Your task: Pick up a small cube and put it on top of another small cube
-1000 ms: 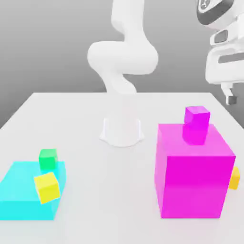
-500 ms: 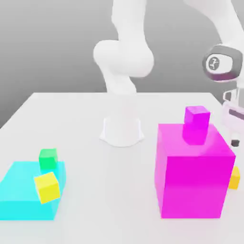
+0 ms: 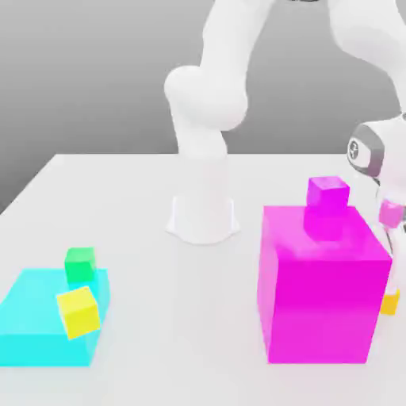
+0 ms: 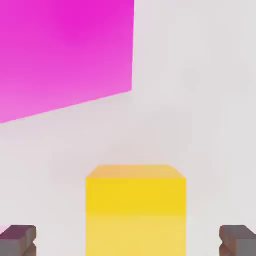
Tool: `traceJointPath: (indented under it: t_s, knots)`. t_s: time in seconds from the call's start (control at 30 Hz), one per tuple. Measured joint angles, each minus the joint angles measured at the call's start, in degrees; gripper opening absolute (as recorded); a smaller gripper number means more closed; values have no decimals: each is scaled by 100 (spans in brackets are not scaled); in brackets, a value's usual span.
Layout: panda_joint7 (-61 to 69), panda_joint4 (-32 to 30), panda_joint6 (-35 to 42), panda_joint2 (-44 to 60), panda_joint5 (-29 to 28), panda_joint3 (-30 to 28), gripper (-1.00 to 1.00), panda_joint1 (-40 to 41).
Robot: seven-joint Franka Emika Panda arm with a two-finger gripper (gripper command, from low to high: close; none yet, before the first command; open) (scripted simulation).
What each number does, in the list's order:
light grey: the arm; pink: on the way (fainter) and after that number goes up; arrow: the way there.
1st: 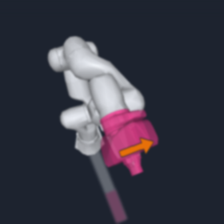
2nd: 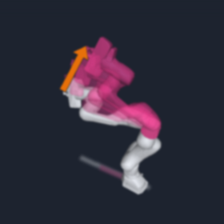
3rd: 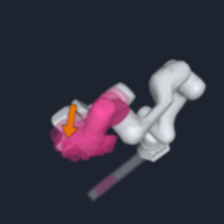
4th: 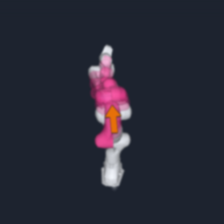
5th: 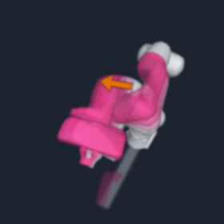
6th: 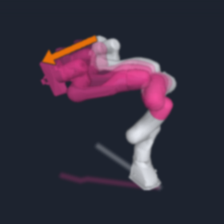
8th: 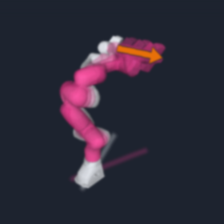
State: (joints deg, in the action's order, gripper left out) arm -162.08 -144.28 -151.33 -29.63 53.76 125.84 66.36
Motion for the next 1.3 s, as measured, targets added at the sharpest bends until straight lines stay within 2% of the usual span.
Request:
traceJointPath:
  t_s: [0.27,0.3,0.5,0.6,0.9,1.07,1.3]
  knots:
    - [575,237,-192,-424,829,815,0,641]
    - [620,256,-205,-451,895,871,-100,683]
    - [639,265,-227,-463,924,901,-100,707]
    - [507,209,-190,-382,728,740,-100,587]
    - [-127,-51,37,114,-177,-207,-100,-172]
    - [-376,-190,210,442,-618,-933,-100,-766]
    - [975,85,423,1082,-1844,-1804,-100,-909]
